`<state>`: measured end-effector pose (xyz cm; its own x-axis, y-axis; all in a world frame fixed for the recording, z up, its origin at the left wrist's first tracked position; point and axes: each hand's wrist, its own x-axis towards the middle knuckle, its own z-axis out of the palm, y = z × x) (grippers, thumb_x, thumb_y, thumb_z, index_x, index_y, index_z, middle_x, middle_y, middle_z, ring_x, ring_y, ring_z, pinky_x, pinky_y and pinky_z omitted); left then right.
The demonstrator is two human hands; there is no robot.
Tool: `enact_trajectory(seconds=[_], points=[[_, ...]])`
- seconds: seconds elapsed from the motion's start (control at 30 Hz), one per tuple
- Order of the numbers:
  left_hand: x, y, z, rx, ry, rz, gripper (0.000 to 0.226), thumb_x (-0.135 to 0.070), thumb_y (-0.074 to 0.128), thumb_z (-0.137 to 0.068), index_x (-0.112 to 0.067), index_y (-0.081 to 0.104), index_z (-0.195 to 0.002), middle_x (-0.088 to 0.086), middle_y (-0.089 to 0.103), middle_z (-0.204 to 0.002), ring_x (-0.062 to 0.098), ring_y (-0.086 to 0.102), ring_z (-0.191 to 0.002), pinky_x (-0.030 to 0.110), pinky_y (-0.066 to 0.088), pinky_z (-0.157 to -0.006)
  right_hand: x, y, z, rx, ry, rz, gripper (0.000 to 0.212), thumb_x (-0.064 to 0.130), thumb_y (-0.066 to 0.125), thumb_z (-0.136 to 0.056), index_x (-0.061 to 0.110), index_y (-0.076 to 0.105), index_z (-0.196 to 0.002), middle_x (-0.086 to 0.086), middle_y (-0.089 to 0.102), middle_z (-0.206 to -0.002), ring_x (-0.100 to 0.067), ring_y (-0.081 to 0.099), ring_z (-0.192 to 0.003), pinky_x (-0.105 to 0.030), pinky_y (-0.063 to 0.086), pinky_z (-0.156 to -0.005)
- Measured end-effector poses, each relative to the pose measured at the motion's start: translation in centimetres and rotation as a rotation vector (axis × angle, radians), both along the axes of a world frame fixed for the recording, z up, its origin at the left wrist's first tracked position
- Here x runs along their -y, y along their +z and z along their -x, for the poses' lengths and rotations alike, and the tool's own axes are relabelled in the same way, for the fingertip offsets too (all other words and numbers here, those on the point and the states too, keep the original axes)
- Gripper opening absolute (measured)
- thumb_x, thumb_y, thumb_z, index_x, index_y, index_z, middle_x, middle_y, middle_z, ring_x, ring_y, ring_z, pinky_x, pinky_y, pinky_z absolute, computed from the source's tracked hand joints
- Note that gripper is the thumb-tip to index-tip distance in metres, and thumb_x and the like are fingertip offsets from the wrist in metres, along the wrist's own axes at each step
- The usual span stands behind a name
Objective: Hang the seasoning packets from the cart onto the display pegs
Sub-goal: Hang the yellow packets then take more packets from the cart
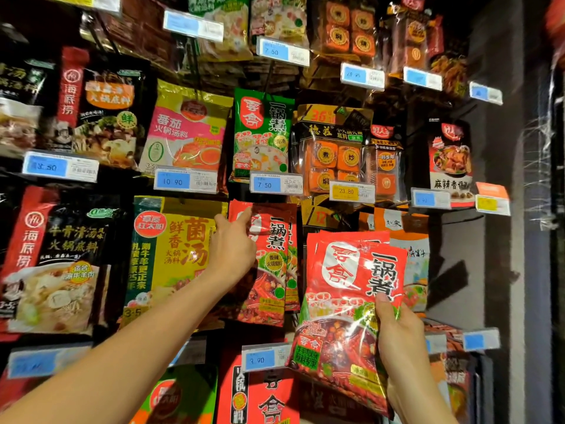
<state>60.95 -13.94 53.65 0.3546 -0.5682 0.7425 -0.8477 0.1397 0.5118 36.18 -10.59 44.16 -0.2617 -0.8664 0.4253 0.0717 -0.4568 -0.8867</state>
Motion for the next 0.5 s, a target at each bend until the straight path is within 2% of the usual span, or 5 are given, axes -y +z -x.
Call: enact_trajectory(seconds=[0.13, 0.2, 0.27, 0.4, 0.5], points=[[-0.3, -2.0, -0.4, 0.011, -0.135, 0.176, 0.071, 0.004, 0.043, -0.097, -0.033, 0.036, -0.157, 0.015, 0.038, -0.134, 0.013, 0.047, -0.078, 0.031, 0.05, -0.072, -0.1, 0.1, 0.3, 0.008, 0.031, 0.015, 0.013, 0.036, 0.048, -0.108, 0.028, 0.052, -0.117, 0.007, 0.065, -0.108, -0.025, 0.061, -0.108, -0.046, 0.046, -0.104], [-0.4, -2.4, -0.6, 0.006, -0.171, 0.253, 0.069, 0.004, 0.041, -0.099, -0.035, 0.038, -0.156, 0.01, 0.038, -0.125, 0.007, 0.044, -0.078, 0.033, 0.051, -0.076, -0.1, 0.1, 0.1, 0.01, 0.023, 0.001, 0.012, 0.036, 0.048, -0.107, 0.029, 0.058, -0.108, 0.005, 0.068, -0.108, -0.027, 0.065, -0.106, -0.051, 0.049, -0.103], [-0.4, -1.8, -0.5, 0.01, -0.171, 0.279, 0.069, 0.004, 0.04, -0.098, -0.035, 0.039, -0.155, 0.01, 0.037, -0.123, 0.008, 0.044, -0.076, 0.033, 0.05, -0.072, 0.1, -0.1, -0.1, 0.017, 0.001, -0.025, 0.015, 0.039, 0.05, -0.106, 0.031, 0.06, -0.099, 0.001, 0.071, -0.11, -0.029, 0.067, -0.106, -0.056, 0.05, -0.102], [-0.6, -0.1, 0.0, -0.008, -0.117, 0.174, 0.069, 0.004, 0.039, -0.097, -0.033, 0.04, -0.155, 0.017, 0.034, -0.143, 0.011, 0.048, -0.067, 0.02, 0.038, -0.051, 0.3, -0.1, -0.5, 0.026, -0.004, -0.052, 0.015, 0.04, 0.051, -0.106, 0.034, 0.061, -0.098, -0.002, 0.074, -0.107, -0.031, 0.07, -0.101, -0.058, 0.053, -0.097], [-1.2, 0.7, 0.4, 0.02, -0.084, 0.089, 0.071, 0.005, 0.039, -0.094, -0.032, 0.04, -0.155, 0.023, 0.023, -0.156, 0.019, 0.051, -0.062, 0.027, 0.036, -0.05, 0.2, 0.1, -0.5, 0.015, 0.0, -0.037, 0.016, 0.039, 0.05, -0.107, 0.029, 0.062, -0.107, -0.002, 0.073, -0.11, -0.028, 0.068, -0.102, -0.056, 0.051, -0.1]])
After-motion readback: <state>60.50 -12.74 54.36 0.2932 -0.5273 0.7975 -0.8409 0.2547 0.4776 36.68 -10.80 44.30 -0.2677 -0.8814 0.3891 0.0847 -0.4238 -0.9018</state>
